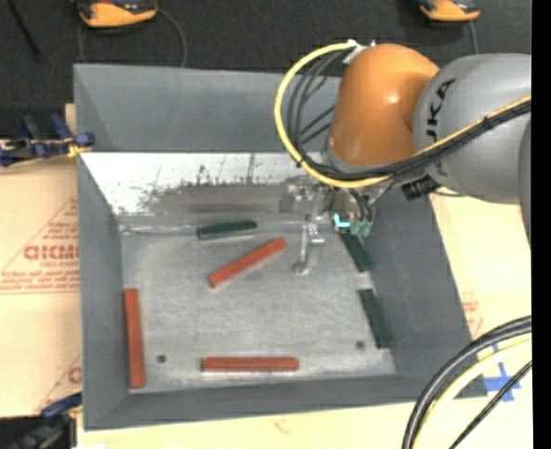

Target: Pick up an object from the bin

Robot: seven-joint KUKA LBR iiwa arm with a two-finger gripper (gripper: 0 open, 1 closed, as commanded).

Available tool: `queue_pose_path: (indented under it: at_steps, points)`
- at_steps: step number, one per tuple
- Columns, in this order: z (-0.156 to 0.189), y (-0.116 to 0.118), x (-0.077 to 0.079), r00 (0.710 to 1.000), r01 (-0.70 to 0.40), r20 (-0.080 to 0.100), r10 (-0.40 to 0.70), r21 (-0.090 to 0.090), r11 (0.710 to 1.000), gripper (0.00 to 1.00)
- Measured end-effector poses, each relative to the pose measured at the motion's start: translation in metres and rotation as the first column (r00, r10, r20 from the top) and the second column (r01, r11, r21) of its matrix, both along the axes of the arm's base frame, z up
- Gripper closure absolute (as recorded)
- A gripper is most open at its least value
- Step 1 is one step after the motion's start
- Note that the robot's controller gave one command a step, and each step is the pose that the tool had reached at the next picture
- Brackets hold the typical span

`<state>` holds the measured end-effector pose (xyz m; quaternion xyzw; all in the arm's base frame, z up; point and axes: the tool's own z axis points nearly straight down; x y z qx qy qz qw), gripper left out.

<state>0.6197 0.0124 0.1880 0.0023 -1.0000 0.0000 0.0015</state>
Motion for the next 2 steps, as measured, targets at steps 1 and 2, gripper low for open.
queue_pose_path:
  at_steps: [1,2]
  points:
    - [-0.1201,0.0182,0.0324,0.999,-0.053,-0.003,0.053,-0.001,0.999,0.0]
    - [-0.112,0.019,0.0374,0.999,-0.052,0.016,0.052,0.001,0.999,1.0]
